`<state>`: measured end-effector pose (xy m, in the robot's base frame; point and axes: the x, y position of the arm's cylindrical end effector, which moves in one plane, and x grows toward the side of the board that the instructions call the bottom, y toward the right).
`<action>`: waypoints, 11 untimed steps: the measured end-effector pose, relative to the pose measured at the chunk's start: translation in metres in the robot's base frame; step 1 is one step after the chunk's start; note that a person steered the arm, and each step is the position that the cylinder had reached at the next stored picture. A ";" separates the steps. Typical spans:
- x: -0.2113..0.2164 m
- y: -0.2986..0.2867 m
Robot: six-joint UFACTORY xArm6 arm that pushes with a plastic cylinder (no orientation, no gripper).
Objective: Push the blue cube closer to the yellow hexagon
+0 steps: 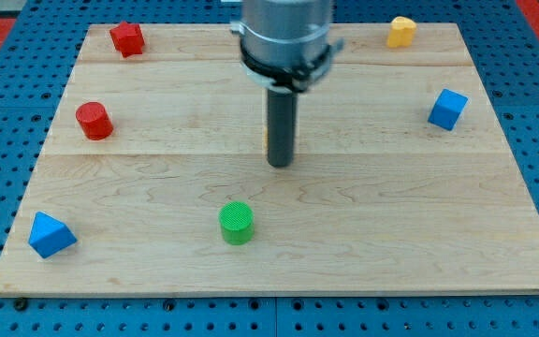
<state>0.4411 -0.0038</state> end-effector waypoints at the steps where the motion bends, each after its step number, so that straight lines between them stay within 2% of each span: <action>1: 0.001 0.021; 2: 0.029 0.133; 3: 0.002 0.247; 4: -0.061 0.305; 5: -0.076 0.268; 6: -0.025 0.191; 7: -0.015 0.140; 8: -0.046 0.126; 10: -0.083 0.138; 11: -0.086 0.105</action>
